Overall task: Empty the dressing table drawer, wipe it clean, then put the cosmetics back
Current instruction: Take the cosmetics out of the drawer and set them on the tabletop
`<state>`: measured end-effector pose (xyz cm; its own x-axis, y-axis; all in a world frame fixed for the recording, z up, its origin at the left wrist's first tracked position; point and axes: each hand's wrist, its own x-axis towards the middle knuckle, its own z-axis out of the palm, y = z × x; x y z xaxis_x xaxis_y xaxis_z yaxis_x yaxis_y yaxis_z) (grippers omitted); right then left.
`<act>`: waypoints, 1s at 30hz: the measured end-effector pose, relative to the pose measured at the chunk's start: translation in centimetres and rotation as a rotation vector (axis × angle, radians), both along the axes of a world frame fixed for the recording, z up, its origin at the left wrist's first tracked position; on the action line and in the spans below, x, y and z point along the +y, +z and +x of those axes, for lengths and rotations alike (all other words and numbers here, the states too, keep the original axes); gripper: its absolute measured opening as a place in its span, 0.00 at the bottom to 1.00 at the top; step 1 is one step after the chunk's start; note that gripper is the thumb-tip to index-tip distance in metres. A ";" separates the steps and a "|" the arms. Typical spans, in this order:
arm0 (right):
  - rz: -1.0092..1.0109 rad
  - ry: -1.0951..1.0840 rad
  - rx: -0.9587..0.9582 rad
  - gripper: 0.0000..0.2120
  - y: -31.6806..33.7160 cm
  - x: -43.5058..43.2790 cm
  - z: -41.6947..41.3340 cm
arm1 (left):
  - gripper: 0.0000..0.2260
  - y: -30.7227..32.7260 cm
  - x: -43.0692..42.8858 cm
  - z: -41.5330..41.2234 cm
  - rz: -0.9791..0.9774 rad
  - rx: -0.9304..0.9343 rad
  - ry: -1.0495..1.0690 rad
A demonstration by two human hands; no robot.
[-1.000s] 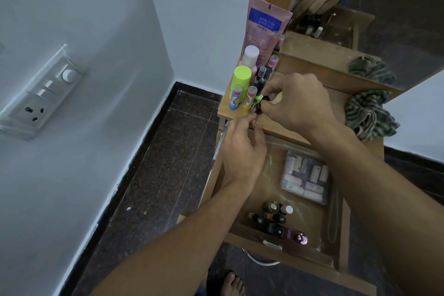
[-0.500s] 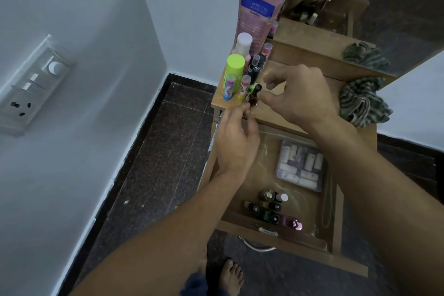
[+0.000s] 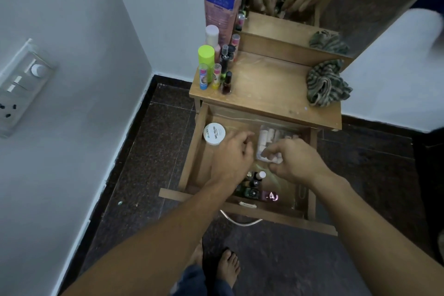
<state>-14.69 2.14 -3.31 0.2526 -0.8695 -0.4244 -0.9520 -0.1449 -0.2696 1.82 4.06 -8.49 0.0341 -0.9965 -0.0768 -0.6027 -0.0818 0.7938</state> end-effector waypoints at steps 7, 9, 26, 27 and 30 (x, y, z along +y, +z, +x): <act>0.064 0.059 0.046 0.15 -1.5 1.5 -0.3 | 0.13 -0.6 1.0 -1.2 0.114 -0.062 -0.071; 0.036 0.072 0.041 0.15 -1.9 1.6 -0.5 | 0.13 -0.7 1.2 -1.3 0.118 -0.062 -0.055; -0.094 0.166 -0.012 0.10 -2.7 1.0 -0.9 | 0.11 -1.1 1.0 -1.6 0.107 -0.031 0.040; -0.117 0.162 -0.023 0.10 -2.2 0.7 -0.9 | 0.11 -1.0 1.0 -1.6 0.095 -0.025 0.049; -0.199 0.118 -0.076 0.10 -0.1 -0.3 -1.1 | 0.11 -0.5 0.7 -1.5 0.036 0.011 0.097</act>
